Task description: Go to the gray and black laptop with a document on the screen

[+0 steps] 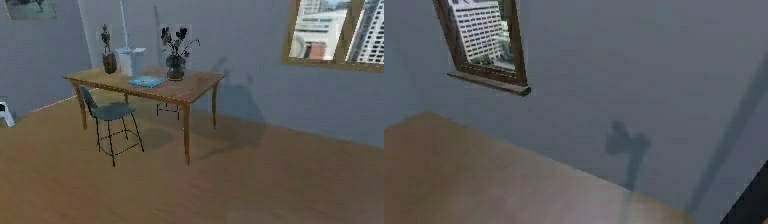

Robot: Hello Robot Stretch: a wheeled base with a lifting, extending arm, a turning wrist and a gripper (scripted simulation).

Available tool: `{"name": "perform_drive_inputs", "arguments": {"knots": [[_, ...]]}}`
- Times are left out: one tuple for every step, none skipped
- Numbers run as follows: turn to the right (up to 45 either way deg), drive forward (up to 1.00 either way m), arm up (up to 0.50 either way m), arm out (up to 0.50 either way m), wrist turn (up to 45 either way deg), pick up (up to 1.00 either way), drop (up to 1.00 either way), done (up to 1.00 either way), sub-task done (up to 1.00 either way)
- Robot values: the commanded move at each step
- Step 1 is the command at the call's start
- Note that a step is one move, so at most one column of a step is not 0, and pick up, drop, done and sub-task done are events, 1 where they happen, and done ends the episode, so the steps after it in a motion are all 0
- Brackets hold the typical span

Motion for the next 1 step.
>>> {"name": "perform_drive_inputs", "arguments": {"knots": [[-36.0, 0.00, 0.00, 0.00, 0.0, 0.00, 0.00, 0.00, 0.00]]}}
